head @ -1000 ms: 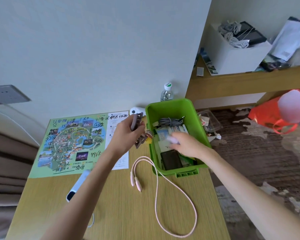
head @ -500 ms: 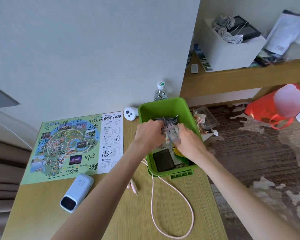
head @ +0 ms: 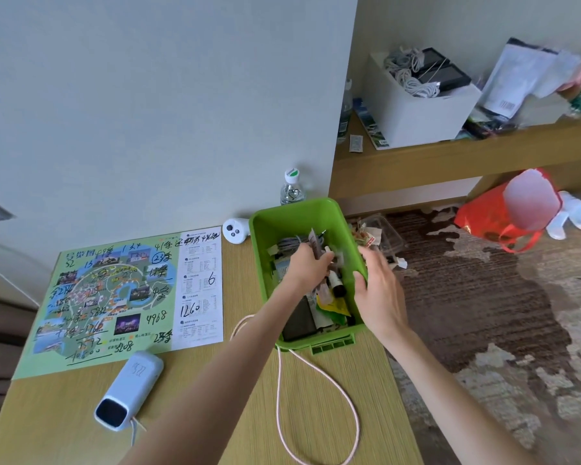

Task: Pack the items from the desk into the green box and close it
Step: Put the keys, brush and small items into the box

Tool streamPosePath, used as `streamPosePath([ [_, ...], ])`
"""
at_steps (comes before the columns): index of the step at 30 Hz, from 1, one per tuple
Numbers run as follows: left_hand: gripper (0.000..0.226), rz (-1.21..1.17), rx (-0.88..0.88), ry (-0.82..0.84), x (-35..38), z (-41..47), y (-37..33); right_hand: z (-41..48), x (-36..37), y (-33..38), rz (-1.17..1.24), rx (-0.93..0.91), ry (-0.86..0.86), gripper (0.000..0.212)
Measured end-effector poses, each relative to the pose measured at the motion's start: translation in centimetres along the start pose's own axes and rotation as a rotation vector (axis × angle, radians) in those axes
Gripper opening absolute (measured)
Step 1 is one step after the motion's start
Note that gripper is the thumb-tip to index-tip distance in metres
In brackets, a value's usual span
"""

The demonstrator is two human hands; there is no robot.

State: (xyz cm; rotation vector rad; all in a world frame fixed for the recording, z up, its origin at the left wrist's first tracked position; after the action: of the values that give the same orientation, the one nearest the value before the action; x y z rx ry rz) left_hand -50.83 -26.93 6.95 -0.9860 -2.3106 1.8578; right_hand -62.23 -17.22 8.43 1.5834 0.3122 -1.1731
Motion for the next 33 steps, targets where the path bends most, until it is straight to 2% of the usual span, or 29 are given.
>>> streamPosePath([
  [4,0.026,0.257,0.011,0.065,1.4,0.4,0.1,0.1,0.1,-0.2,-0.007,0.006,-0.001,0.042],
  [9,0.037,0.34,0.091,0.097,0.3,-0.3,-0.3,0.1,0.2,-0.5,0.002,0.011,-0.01,0.042],
  [12,0.024,0.349,0.176,0.092,-1.0,-1.9,-0.2,0.1,0.3,-0.5,-0.01,0.011,-0.016,0.042],
  [16,0.028,0.31,0.319,-0.113,-4.2,-5.3,-0.2,0.0,0.3,-0.4,-0.044,0.013,0.001,0.044],
  [20,0.02,0.267,0.379,-0.295,-8.2,-9.3,1.0,-0.5,-0.5,0.9,-0.164,-0.023,-0.027,0.046],
  [23,0.02,0.249,0.326,-0.356,-11.1,-12.3,3.7,-2.4,-0.8,3.1,-0.2,-0.108,-0.07,0.046],
  [28,0.021,0.399,0.143,-0.397,-14.0,-17.6,11.2,-8.5,1.3,8.1,-0.041,-0.365,-0.014,0.034],
  [33,0.024,0.527,0.014,-0.423,-14.5,-23.8,18.3,-14.1,6.4,10.1,-0.079,-0.608,0.247,0.035],
])
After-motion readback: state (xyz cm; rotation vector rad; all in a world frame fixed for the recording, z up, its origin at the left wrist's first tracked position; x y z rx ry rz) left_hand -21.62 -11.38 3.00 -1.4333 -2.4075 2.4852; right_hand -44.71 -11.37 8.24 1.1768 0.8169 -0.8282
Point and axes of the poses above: each hand's wrist, its own z-axis towards the middle knuckle, its own x-axis out of the palm, y = z × x, the point moved 3 cm from there along z, towards the middle knuckle, and after that the axes turned 13 degrees about x, right-handed, at the moved point
